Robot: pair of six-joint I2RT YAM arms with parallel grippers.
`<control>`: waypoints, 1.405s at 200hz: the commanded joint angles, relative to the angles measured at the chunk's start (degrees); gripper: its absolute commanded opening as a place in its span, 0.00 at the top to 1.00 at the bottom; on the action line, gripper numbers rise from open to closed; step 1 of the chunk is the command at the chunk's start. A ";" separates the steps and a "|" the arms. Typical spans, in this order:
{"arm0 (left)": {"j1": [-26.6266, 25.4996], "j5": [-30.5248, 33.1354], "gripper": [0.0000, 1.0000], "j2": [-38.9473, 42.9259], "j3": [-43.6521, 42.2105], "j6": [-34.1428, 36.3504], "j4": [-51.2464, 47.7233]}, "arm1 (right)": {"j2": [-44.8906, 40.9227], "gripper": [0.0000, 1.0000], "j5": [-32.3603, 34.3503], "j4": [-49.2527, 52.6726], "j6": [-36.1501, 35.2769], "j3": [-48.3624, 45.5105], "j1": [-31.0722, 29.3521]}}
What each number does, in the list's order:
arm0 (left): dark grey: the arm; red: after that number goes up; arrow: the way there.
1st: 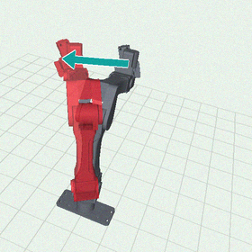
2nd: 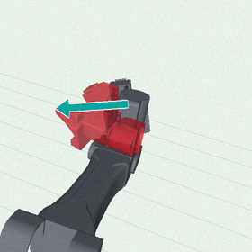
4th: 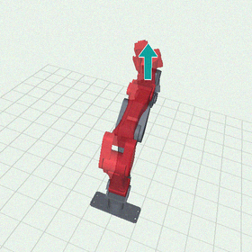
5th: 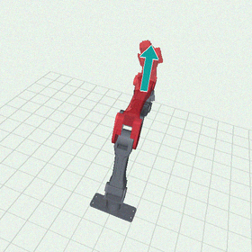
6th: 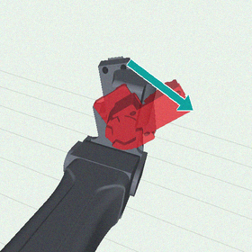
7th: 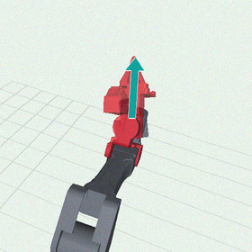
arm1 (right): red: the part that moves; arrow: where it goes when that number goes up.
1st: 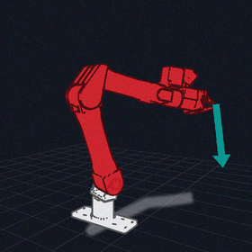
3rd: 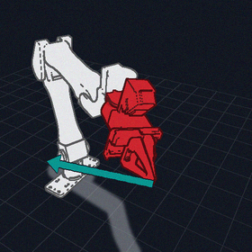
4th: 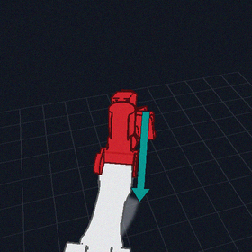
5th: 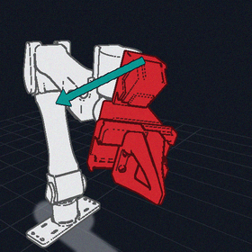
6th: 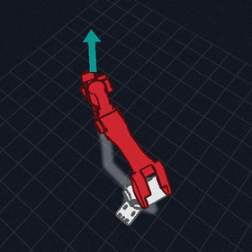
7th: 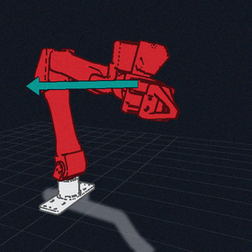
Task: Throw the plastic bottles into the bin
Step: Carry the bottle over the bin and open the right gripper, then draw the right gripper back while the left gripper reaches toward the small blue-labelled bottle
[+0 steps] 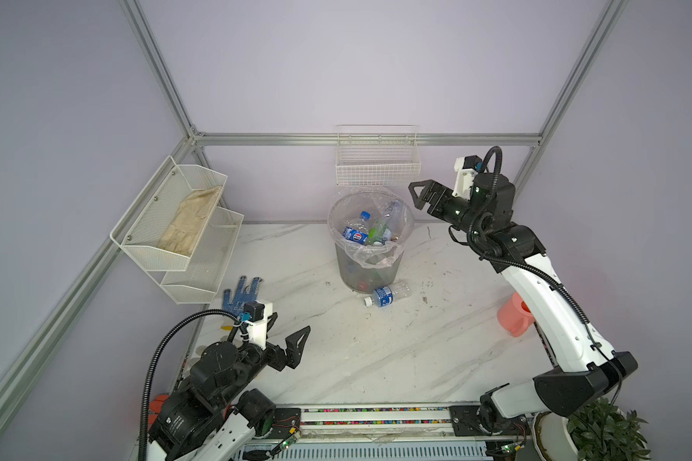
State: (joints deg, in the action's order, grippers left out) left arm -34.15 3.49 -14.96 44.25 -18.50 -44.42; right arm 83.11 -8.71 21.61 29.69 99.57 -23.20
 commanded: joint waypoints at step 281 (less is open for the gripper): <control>-12.71 6.05 0.00 -38.19 8.71 2.41 7.50 | -31.32 0.03 -9.81 13.23 -22.48 -20.27 -0.20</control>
State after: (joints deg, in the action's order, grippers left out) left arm -43.29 5.48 -47.70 45.67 -17.87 -39.07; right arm 53.93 -20.73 32.99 8.60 82.32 -23.20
